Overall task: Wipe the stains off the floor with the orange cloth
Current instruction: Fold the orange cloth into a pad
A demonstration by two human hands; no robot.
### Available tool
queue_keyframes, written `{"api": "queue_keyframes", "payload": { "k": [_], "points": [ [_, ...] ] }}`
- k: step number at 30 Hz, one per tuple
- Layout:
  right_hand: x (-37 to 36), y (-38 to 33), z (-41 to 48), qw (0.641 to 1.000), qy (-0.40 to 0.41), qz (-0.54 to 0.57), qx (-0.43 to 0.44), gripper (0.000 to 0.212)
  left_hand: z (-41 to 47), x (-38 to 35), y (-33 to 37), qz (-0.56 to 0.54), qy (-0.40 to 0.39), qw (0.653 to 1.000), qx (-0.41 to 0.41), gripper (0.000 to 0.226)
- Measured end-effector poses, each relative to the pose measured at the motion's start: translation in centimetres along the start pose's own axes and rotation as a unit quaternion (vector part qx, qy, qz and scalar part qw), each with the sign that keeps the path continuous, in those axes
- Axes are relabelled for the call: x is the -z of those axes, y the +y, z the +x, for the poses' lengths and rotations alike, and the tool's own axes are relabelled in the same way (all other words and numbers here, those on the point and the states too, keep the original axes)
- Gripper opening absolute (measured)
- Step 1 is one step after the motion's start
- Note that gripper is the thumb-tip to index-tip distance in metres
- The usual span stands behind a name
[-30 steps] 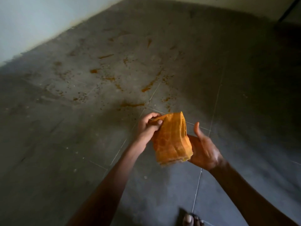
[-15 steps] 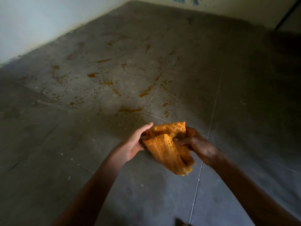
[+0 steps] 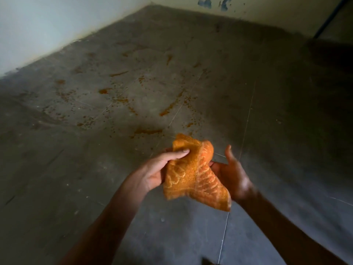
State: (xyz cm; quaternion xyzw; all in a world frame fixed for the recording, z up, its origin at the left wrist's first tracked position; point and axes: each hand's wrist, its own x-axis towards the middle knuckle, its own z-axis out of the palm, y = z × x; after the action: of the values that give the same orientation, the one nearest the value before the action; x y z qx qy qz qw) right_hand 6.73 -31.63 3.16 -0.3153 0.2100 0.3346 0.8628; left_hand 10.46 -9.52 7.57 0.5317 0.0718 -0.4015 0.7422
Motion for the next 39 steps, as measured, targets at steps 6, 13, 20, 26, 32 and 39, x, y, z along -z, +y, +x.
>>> {"api": "queue_keyframes", "payload": {
  "k": [6,13,20,26,32,39],
  "points": [
    [-1.1,0.1,-1.4,0.976,-0.001,-0.171,0.136,0.052,1.3,1.7,0.1,0.19,0.144,0.971,0.007,0.056],
    [-0.3,-2.0,-1.9,0.916,0.218,-0.311,0.127,0.118,2.0,1.9,-0.5,0.284,0.182,0.935,-0.111,0.076],
    [-1.8,-2.8,-3.5,0.553,0.219,-0.772,0.223,0.049,1.6,1.2,-0.7,0.508,0.207,0.811,-0.204,0.027],
    [-1.8,-4.1,-3.5,0.515,0.236,-0.769,0.297,0.022,1.4,2.5,0.0,0.469,0.113,0.838,-0.254,0.043],
    [-3.8,-6.3,-4.0,0.525,0.094,-0.78,0.326,0.053,2.4,1.3,-0.8,0.421,0.048,0.881,-0.209,0.056],
    [-2.9,-6.5,-4.4,0.701,-0.018,-0.66,0.27,0.069,1.8,1.0,0.4,0.18,-0.038,0.981,-0.067,0.057]
  ]
}}
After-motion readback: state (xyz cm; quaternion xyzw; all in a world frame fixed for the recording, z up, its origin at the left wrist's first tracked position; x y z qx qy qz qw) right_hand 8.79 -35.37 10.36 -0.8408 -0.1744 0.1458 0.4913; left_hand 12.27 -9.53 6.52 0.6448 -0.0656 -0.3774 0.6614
